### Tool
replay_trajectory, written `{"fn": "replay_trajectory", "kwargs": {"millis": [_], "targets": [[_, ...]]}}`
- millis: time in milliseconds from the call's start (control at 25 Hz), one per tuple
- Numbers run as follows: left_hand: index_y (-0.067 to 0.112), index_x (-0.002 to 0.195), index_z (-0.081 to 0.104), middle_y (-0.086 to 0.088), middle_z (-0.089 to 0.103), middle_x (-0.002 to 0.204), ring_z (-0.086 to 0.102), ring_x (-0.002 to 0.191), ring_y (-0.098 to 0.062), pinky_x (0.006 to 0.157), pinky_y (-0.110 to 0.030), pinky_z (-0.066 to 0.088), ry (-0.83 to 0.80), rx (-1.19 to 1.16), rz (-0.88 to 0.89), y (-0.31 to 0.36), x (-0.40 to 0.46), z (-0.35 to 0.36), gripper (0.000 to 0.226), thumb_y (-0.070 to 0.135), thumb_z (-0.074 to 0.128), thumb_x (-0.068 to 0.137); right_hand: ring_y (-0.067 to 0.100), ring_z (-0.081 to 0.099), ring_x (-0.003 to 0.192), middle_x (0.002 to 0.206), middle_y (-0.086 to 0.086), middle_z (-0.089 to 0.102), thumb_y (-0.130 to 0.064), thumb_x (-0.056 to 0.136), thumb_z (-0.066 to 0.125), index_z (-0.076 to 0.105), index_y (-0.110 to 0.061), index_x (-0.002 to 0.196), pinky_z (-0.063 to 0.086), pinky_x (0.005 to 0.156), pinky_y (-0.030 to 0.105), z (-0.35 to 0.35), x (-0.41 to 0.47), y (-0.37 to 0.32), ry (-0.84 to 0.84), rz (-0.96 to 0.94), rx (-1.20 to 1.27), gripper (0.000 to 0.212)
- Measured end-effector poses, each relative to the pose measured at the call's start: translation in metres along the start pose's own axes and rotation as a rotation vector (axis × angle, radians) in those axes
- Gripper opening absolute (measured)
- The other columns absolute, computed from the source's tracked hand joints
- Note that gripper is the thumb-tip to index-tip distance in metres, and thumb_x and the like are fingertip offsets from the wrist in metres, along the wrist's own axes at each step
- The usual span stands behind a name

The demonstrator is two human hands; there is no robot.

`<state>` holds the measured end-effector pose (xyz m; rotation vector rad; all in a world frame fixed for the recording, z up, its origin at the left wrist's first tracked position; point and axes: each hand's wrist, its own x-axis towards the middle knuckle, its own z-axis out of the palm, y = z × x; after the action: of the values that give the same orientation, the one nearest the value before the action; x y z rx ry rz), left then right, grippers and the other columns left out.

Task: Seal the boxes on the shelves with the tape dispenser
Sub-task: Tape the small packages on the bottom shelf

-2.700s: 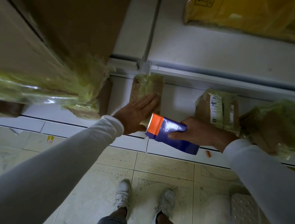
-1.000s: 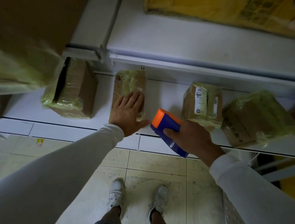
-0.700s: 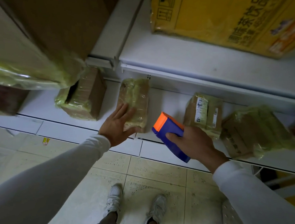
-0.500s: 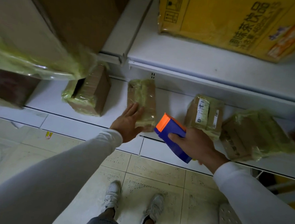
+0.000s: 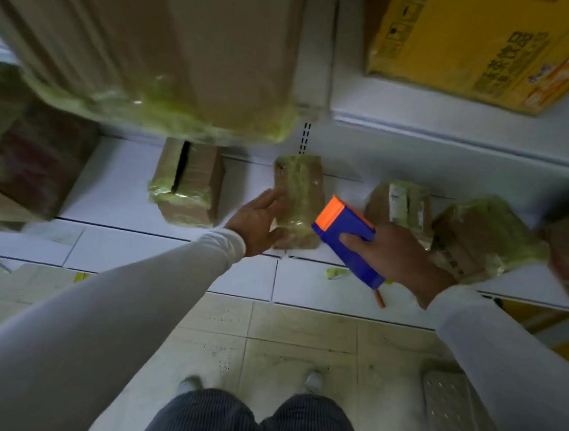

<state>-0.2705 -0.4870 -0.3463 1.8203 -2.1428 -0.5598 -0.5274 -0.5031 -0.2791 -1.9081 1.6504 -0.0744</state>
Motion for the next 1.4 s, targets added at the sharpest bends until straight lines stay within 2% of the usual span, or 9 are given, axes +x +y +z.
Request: {"fn": "replay_trajectory", "kwargs": {"millis": [120, 320, 520, 840, 1040, 1120, 1240, 1320, 1400], "targets": [[0.015, 0.150, 0.020, -0.006, 0.013, 0.159, 0.016, 0.145, -0.022, 0.116, -0.036, 0.019, -0.034, 0.112, -0.042, -0.046, -0.036, -0.028, 0.070, 0.043, 0.051, 0.093, 0.019, 0.057, 0.053, 0.057, 0.003, 0.056, -0.059, 0.086, 0.062, 0.056, -0.013, 0.068, 0.035, 0.049, 0.025, 0.033, -0.009, -0.048, 0.023, 0.040, 0.018, 0.049], [0.014, 0.147, 0.030, -0.009, 0.025, 0.155, 0.033, 0.137, -0.030, 0.111, -0.040, 0.029, 0.028, 0.113, -0.021, -0.108, -0.076, -0.074, 0.068, 0.039, 0.057, 0.090, 0.015, 0.056, 0.053, 0.058, 0.000, 0.055, -0.057, 0.086, 0.063, 0.048, -0.018, 0.063, 0.033, 0.047, 0.024, 0.080, -0.018, -0.112, 0.058, 0.071, 0.091, 0.047], [0.009, 0.137, 0.045, -0.013, 0.038, 0.147, 0.041, 0.131, -0.033, 0.106, -0.038, 0.032, 0.145, 0.113, -0.029, -0.136, -0.078, -0.093, 0.060, 0.034, 0.064, 0.085, 0.012, 0.058, 0.060, 0.067, -0.003, 0.059, -0.058, 0.085, 0.063, 0.053, -0.022, 0.072, 0.035, 0.050, 0.023, 0.095, -0.019, -0.144, 0.038, 0.065, 0.115, 0.040], [0.013, 0.145, 0.029, -0.011, 0.028, 0.153, 0.026, 0.140, -0.028, 0.112, -0.042, 0.028, 0.144, 0.139, -0.252, -0.158, -0.054, -0.082, 0.075, 0.047, 0.059, 0.085, 0.014, 0.059, 0.059, 0.066, -0.002, 0.059, -0.055, 0.088, 0.062, 0.053, -0.020, 0.075, 0.035, 0.050, 0.023, 0.095, -0.002, -0.159, 0.004, 0.024, 0.108, 0.038], [0.027, 0.149, 0.019, -0.012, 0.014, 0.157, 0.028, 0.140, -0.033, 0.111, -0.045, 0.031, 0.046, -0.027, -0.390, -0.183, -0.057, -0.086, 0.069, 0.056, 0.043, 0.091, 0.016, 0.054, 0.053, 0.058, 0.000, 0.054, -0.055, 0.088, 0.061, 0.048, -0.017, 0.064, 0.032, 0.049, 0.025, 0.100, -0.010, -0.171, 0.022, 0.065, 0.041, 0.047], [0.029, 0.149, 0.018, -0.017, 0.024, 0.153, 0.039, 0.133, -0.035, 0.106, -0.043, 0.035, -0.004, -0.051, -0.371, -0.188, -0.050, -0.088, 0.065, 0.055, 0.040, 0.093, 0.016, 0.049, 0.049, 0.052, 0.000, 0.048, -0.055, 0.088, 0.061, 0.043, -0.017, 0.058, 0.030, 0.048, 0.027, 0.106, -0.014, -0.183, 0.045, 0.103, 0.032, 0.052], [0.021, 0.139, 0.032, -0.021, 0.053, 0.124, 0.053, 0.111, -0.039, 0.089, -0.040, 0.042, -0.004, -0.084, -0.305, -0.193, -0.038, -0.090, 0.052, 0.047, 0.042, 0.094, 0.016, 0.046, 0.046, 0.049, 0.000, 0.044, -0.055, 0.089, 0.060, 0.039, -0.017, 0.054, 0.030, 0.047, 0.028, 0.119, -0.018, -0.206, 0.060, 0.168, 0.023, 0.056], [0.019, 0.130, 0.040, -0.021, 0.059, 0.113, 0.055, 0.102, -0.040, 0.080, -0.039, 0.042, -0.021, -0.073, -0.284, -0.202, -0.034, -0.095, 0.044, 0.040, 0.046, 0.092, 0.016, 0.048, 0.048, 0.052, 0.001, 0.048, -0.056, 0.089, 0.059, 0.046, -0.014, 0.058, 0.032, 0.048, 0.028, 0.131, -0.020, -0.224, 0.054, 0.186, 0.035, 0.054], [0.021, 0.124, 0.046, -0.018, 0.061, 0.109, 0.056, 0.099, -0.040, 0.079, -0.038, 0.043, -0.038, -0.090, -0.293, -0.214, -0.034, -0.103, 0.039, 0.036, 0.049, 0.088, 0.016, 0.054, 0.052, 0.059, 0.002, 0.056, -0.058, 0.088, 0.058, 0.056, -0.011, 0.068, 0.035, 0.049, 0.027, 0.139, -0.024, -0.240, 0.080, 0.216, 0.055, 0.051]]}}
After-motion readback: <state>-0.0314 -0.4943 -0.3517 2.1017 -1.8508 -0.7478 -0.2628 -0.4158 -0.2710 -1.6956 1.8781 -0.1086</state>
